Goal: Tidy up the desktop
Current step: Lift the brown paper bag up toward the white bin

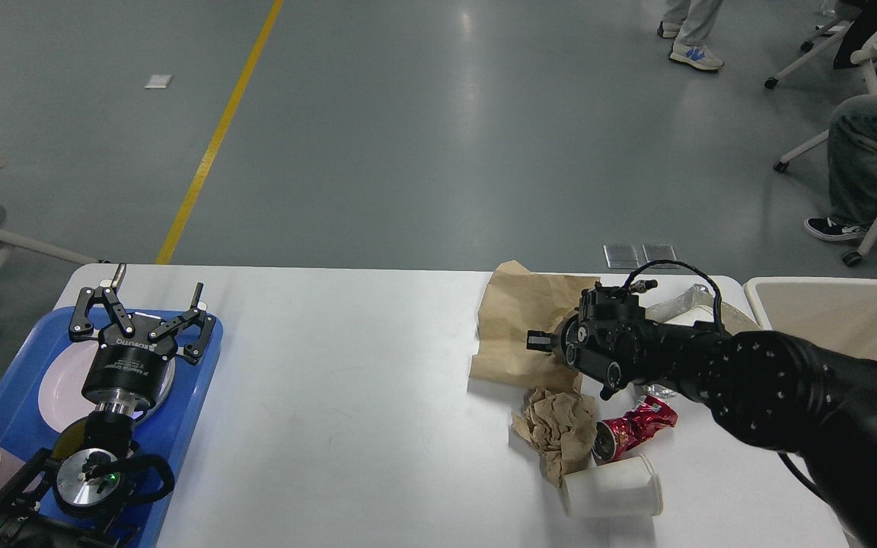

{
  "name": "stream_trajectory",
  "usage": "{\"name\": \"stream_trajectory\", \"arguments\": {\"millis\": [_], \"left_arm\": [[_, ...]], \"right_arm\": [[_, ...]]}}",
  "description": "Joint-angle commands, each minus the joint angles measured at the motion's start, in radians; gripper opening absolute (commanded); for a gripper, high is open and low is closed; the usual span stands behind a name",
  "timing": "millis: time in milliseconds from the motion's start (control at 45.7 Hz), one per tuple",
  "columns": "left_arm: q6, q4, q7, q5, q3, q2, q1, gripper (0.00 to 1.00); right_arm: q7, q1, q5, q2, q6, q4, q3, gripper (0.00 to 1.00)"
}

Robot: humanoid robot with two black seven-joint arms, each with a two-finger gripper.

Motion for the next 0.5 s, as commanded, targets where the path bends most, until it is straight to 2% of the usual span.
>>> {"name": "stream_trajectory", "arguments": {"millis": [0,109,328,482], "left_arm": [[0.000,0.000,0.000,0.000,0.000,0.000,0.001,0.96],[0.000,0.000,0.000,0.000,0.000,0.000,-0.001,0.96],[0.000,0.000,0.000,0.000,0.000,0.000,0.001,0.96],[0.000,0.000,0.000,0.000,0.000,0.000,-0.001,0.96]], "right_arm": [[-0.012,0.098,0.004,-0.071,0.000,0.131,0.043,0.00],[-0.013,0.202,0.024,-0.108,0.013,0.243,0.041,0.00],[-0.016,0.429,0.042,-0.254,0.059,0.487,0.015,0.00],[-0.007,0.679,0.082,-0.307,0.192,0.662,-0.148,0.00]]}}
